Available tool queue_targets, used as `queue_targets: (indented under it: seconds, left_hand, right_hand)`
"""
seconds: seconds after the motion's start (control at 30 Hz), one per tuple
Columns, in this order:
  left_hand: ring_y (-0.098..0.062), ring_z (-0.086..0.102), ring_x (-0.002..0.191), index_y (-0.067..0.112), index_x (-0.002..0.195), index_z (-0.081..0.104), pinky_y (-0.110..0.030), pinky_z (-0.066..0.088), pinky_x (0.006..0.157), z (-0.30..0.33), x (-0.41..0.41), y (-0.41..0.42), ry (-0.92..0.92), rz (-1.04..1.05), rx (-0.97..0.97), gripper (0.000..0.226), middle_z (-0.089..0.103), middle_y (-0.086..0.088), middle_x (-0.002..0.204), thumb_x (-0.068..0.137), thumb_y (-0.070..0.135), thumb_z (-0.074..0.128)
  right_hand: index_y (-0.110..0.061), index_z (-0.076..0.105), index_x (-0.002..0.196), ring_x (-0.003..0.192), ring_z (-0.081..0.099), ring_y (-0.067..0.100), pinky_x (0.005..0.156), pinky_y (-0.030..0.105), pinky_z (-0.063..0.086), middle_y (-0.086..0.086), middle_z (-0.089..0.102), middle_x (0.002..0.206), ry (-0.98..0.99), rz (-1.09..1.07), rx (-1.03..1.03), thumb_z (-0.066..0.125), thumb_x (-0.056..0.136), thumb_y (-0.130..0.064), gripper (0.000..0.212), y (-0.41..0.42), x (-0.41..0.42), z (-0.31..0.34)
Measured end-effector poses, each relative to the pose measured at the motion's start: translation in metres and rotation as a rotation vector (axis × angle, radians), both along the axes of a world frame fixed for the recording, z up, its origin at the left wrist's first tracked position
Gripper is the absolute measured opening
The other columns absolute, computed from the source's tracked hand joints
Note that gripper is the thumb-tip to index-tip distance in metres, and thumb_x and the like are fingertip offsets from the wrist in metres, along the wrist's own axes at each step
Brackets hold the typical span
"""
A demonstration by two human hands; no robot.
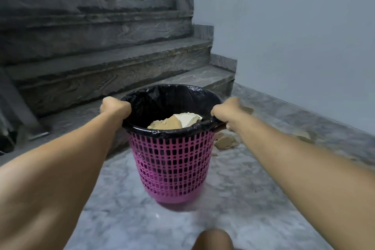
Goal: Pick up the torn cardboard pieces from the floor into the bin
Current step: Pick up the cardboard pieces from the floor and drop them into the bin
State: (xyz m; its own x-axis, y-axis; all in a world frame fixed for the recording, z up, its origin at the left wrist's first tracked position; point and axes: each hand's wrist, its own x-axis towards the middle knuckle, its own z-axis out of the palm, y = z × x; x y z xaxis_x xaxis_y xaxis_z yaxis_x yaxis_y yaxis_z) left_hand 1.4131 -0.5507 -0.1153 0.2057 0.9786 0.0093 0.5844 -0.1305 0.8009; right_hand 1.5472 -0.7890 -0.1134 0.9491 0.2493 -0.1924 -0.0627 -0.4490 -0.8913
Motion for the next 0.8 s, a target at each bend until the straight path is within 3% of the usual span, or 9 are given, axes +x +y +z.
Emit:
queue_targets:
  seconds: [0.17,0.33,0.4,0.47,0.53,0.6,0.7,0.8]
  left_hand:
    - [-0.04,0.061,0.103,-0.008,0.104,0.062,-0.037,0.05,0.082,-0.018,-0.049,0.04,0.047,0.116,0.012,0.026,0.063,-0.025,0.112,0.083,0.005,0.057]
    - [-0.039,0.059,0.108,-0.005,0.108,0.067,-0.037,0.049,0.091,-0.037,-0.073,0.064,-0.003,0.175,0.017,0.03,0.065,-0.024,0.113,0.081,0.001,0.055]
    - [-0.04,0.06,0.107,-0.004,0.107,0.068,-0.039,0.049,0.094,-0.044,-0.08,0.071,0.006,0.179,0.032,0.031,0.066,-0.025,0.111,0.08,0.0,0.056]
    - [-0.042,0.06,0.106,-0.004,0.108,0.067,-0.042,0.05,0.093,-0.048,-0.085,0.074,0.043,0.174,0.044,0.031,0.066,-0.026,0.109,0.079,0.001,0.057]
    - [-0.042,0.057,0.11,-0.003,0.113,0.063,-0.043,0.048,0.094,-0.044,-0.085,0.073,0.139,0.139,0.083,0.035,0.063,-0.027,0.114,0.078,0.004,0.059]
    - [-0.042,0.053,0.115,0.001,0.117,0.056,-0.046,0.048,0.097,-0.035,-0.08,0.067,0.288,0.081,0.164,0.044,0.058,-0.025,0.12,0.074,0.01,0.062]
    - [-0.039,0.053,0.116,0.006,0.117,0.058,-0.045,0.048,0.096,-0.014,-0.062,0.049,0.357,-0.033,0.256,0.046,0.058,-0.019,0.121,0.073,0.017,0.063]
    - [-0.033,0.059,0.11,0.009,0.113,0.066,-0.036,0.049,0.089,0.011,-0.028,0.018,0.278,-0.234,0.26,0.035,0.066,-0.015,0.115,0.078,0.017,0.068]
  right_hand:
    - [-0.004,0.052,0.09,0.077,0.061,0.027,0.05,0.028,0.043,0.018,0.048,0.078,-0.026,0.114,-0.075,0.061,0.079,-0.006,0.015,0.049,-0.035,-0.018]
    - [-0.007,0.051,0.088,0.07,0.056,0.024,0.04,0.023,0.034,0.01,0.058,0.089,-0.02,0.225,-0.085,0.062,0.082,-0.01,0.013,0.076,-0.043,-0.028]
    - [-0.005,0.054,0.101,0.059,0.056,0.019,0.034,0.017,0.032,0.011,0.059,0.093,0.011,0.319,-0.08,0.064,0.089,-0.016,0.019,0.079,-0.044,-0.026]
    - [0.001,0.048,0.127,0.051,0.056,0.017,0.032,0.015,0.032,0.009,0.06,0.091,0.037,0.396,-0.081,0.06,0.095,-0.023,0.042,0.081,-0.044,-0.024]
    - [0.006,0.042,0.134,0.072,0.07,0.026,0.045,0.024,0.049,0.012,0.064,0.1,0.073,0.453,-0.07,0.059,0.096,-0.025,0.052,0.083,-0.038,-0.024]
    - [0.005,0.046,0.13,0.092,0.071,0.03,0.064,0.035,0.06,0.016,0.063,0.116,0.079,0.514,-0.125,0.061,0.095,-0.032,0.053,0.081,-0.029,-0.019]
    - [0.001,0.047,0.13,0.09,0.068,0.026,0.077,0.044,0.061,0.015,0.053,0.127,0.102,0.566,-0.201,0.063,0.092,-0.039,0.057,0.067,-0.009,0.0]
    - [0.001,0.047,0.128,0.084,0.063,0.026,0.081,0.048,0.059,0.016,0.055,0.12,0.077,0.548,-0.227,0.063,0.093,-0.036,0.054,0.042,0.018,0.027]
